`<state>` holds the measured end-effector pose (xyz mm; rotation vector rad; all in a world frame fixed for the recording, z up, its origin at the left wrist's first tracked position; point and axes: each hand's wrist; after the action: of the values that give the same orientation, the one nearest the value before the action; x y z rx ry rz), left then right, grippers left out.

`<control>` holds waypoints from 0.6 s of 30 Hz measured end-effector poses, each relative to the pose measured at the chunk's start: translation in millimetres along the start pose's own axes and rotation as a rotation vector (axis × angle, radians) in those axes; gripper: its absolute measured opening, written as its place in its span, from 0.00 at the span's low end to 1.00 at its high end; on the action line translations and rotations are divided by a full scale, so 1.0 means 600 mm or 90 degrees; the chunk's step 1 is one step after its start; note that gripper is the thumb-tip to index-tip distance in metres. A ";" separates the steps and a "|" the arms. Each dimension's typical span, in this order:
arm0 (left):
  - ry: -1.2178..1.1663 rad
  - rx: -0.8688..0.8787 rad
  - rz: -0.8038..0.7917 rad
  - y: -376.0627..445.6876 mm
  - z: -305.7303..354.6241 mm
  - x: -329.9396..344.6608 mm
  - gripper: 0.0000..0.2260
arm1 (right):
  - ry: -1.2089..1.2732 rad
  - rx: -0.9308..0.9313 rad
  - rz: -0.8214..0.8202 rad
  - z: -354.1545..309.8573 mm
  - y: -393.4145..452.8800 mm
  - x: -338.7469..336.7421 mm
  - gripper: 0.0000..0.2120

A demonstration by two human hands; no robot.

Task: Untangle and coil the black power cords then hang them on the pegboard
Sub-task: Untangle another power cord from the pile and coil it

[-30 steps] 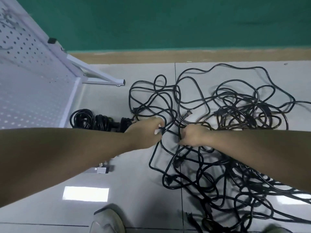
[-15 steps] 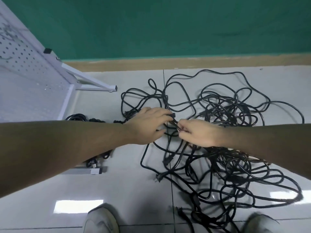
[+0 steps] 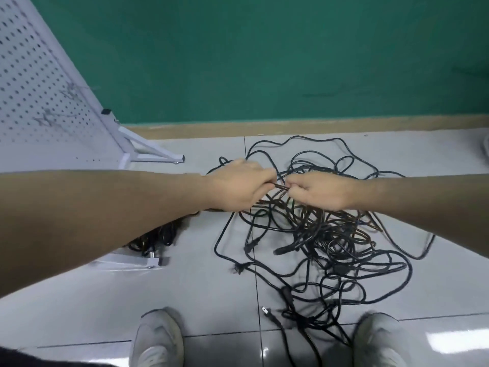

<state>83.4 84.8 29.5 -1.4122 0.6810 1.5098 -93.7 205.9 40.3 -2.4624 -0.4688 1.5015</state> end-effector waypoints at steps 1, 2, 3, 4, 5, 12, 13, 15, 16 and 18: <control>0.004 0.021 0.016 -0.006 0.011 -0.013 0.12 | 0.006 0.002 -0.012 -0.005 -0.011 -0.008 0.11; -0.007 0.030 0.024 -0.010 0.026 -0.027 0.11 | 0.011 0.002 -0.018 -0.010 -0.023 -0.016 0.11; -0.030 0.023 0.019 -0.014 0.040 -0.041 0.10 | 0.020 0.002 -0.018 -0.015 -0.034 -0.024 0.11; -0.059 0.010 0.012 -0.018 0.055 -0.053 0.10 | 0.032 -0.001 -0.007 -0.019 -0.046 -0.034 0.12; -0.091 -0.005 0.013 -0.021 0.067 -0.062 0.10 | 0.042 -0.004 0.008 -0.022 -0.057 -0.043 0.14; -0.251 -0.062 0.124 -0.045 0.121 -0.138 0.07 | -0.038 0.033 0.052 -0.034 -0.112 -0.076 0.15; -0.272 -0.072 0.140 -0.050 0.128 -0.149 0.08 | -0.047 0.037 0.065 -0.032 -0.117 -0.080 0.15; -0.314 -0.076 0.178 -0.061 0.142 -0.169 0.09 | -0.103 0.059 0.059 -0.026 -0.124 -0.083 0.12; -0.338 -0.078 0.196 -0.067 0.147 -0.179 0.09 | -0.135 0.075 0.044 -0.021 -0.129 -0.084 0.12; -0.404 -0.091 0.228 -0.079 0.152 -0.196 0.10 | -0.173 0.105 -0.009 -0.012 -0.146 -0.087 0.14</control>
<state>73.7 154.6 169.1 -0.8445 0.4409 2.1837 -123.3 267.2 116.7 -2.1375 -0.3891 1.8006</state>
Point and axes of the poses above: each hand's wrist, its own y-axis towards the middle knuckle, its own x-axis out of the palm, z = x × y, and after that the axes turned 10 degrees about -x, right-handed
